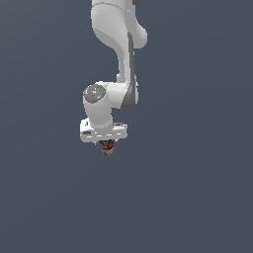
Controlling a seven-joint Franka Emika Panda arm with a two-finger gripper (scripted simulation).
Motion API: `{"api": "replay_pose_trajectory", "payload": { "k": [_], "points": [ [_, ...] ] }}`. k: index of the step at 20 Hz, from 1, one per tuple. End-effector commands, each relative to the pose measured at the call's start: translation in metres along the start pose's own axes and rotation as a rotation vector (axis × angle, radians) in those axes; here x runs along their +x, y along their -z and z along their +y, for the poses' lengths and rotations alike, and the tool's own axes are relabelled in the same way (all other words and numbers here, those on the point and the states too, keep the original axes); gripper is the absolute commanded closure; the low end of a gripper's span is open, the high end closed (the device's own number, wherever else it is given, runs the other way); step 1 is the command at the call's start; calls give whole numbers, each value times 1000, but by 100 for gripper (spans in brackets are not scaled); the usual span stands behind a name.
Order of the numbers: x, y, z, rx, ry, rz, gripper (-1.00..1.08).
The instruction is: Pick up the object and move it to a goal position.
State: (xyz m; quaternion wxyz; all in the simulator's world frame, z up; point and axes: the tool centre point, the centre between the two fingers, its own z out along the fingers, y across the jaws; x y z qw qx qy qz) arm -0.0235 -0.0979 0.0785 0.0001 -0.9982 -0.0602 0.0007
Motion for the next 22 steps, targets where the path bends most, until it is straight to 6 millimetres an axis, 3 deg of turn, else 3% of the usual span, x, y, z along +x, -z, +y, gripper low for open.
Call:
{"api": "replay_pose_trajectory", "payload": {
  "k": [1,14,22],
  "points": [
    [1,-1,0,0,0,1,108],
    [1,2,-1,-1,-1,1,108],
    [15,36,-28,-1,-1,1,108]
  ]
}}
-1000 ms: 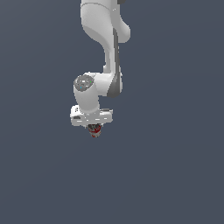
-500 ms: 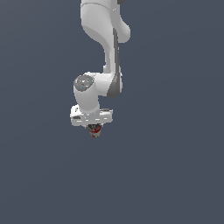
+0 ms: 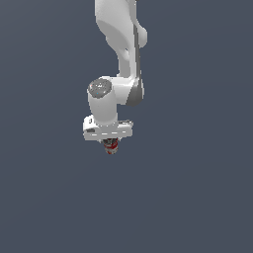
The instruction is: Pick up the object and move it to a goal position.
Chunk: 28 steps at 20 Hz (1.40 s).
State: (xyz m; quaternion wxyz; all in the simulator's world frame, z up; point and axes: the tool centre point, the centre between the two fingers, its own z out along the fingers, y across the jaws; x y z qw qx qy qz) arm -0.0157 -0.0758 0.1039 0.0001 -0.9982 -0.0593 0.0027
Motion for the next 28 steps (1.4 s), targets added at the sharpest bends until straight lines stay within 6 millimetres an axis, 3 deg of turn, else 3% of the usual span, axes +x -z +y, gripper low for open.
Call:
{"api": "replay_pose_trajectory", "payload": {
  "k": [1,17,22,28],
  "points": [
    [8,17,-12,-1,1,5,108],
    [65,149,-114,-2,1,5,108],
    [78,174,-133,-1,1,5,108],
    [86,189,-145,-1,1,5,108]
  ]
}}
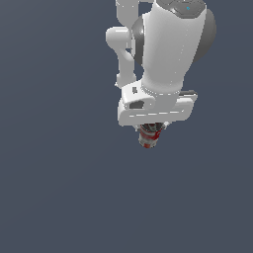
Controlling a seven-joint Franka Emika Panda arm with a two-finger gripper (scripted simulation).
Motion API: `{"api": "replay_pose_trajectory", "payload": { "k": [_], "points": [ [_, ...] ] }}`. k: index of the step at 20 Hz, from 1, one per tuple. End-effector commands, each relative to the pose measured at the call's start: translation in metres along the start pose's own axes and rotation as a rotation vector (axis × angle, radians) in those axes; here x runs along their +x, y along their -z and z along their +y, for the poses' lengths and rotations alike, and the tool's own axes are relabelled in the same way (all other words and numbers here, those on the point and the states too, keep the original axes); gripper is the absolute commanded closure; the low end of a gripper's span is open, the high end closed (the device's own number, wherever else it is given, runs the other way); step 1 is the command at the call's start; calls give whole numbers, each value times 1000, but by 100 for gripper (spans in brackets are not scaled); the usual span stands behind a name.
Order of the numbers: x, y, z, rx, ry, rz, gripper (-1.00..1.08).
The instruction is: Pick up the object and move it to a goal position.
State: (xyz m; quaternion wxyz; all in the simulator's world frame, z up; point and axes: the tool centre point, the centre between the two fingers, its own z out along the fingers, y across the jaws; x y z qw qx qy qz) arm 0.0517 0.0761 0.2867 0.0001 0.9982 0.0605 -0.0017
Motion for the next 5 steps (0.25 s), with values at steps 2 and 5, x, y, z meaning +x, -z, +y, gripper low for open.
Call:
{"api": "replay_pose_trajectory", "payload": {
  "k": [2,5],
  "points": [
    [4,7,-3,0,-1,3,108],
    [5,8,-4,0,-1,3,108]
  ]
}}
